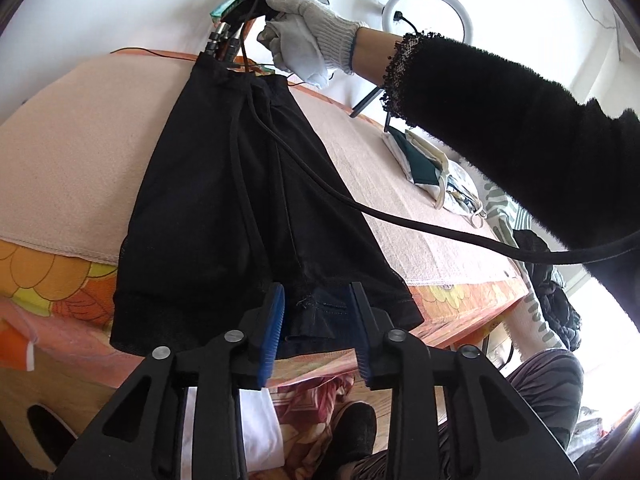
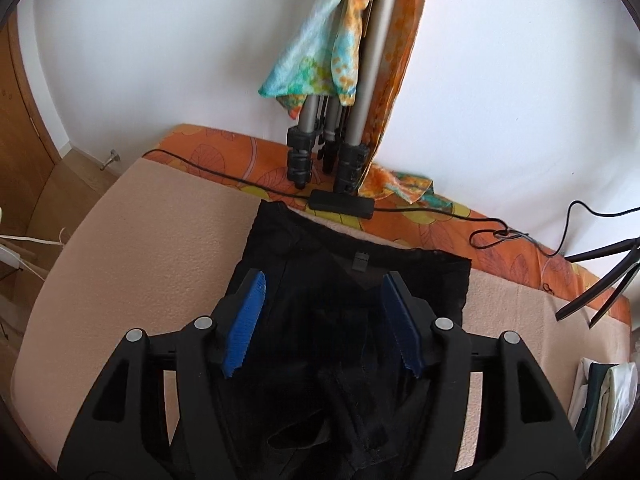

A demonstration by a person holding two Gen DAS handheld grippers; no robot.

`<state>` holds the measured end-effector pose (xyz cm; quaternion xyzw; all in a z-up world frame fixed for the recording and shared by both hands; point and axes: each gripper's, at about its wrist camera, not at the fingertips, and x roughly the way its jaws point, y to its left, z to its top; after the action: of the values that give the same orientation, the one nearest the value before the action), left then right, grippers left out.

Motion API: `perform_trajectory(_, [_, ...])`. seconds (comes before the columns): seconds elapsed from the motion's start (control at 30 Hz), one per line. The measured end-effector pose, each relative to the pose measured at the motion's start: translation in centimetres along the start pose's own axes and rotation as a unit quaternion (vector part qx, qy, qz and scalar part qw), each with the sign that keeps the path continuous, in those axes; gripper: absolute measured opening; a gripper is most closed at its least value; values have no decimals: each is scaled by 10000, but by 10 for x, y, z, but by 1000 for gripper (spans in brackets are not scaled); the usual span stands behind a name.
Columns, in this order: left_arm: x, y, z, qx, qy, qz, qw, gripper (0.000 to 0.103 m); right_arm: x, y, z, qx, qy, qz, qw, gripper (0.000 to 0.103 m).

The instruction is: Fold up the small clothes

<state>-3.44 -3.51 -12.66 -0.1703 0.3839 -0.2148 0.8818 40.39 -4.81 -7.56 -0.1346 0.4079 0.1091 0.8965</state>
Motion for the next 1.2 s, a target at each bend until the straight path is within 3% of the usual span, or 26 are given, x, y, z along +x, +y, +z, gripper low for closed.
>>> perform_trajectory(0.07, [-8,-4,0,129,-28,32,9999,44,-19,-8,-3,85,-81,115,9999,63])
perform_trajectory(0.3, [-43,-3,8,574,-200,156,9980,45,-104,-51,-35,408,-418,325,9978,63])
perform_trajectory(0.47, [-58,26,19,477,-123,482,9976,45,-170,-73,-86,533,-575,411,9961,63])
perform_trajectory(0.63, [-57,64,29,44,315,423,9986,45,-215,-80,-163,579,-451,665,9951,63])
perform_trajectory(0.77, [-53,84,28,-174,623,394,9971,45,-228,-71,-236,517,-105,822,9952,63])
perform_trajectory(0.97, [-35,89,21,-353,1000,202,9942,45,-224,-55,-330,672,581,1115,9898,52])
perform_trajectory(1.13, [-27,88,16,-433,1153,46,9924,45,-215,-55,-376,948,960,1373,9813,47])
perform_trajectory(1.2, [-25,90,16,-472,1197,-3,9917,42,-214,-56,-385,1043,1025,1494,9779,40])
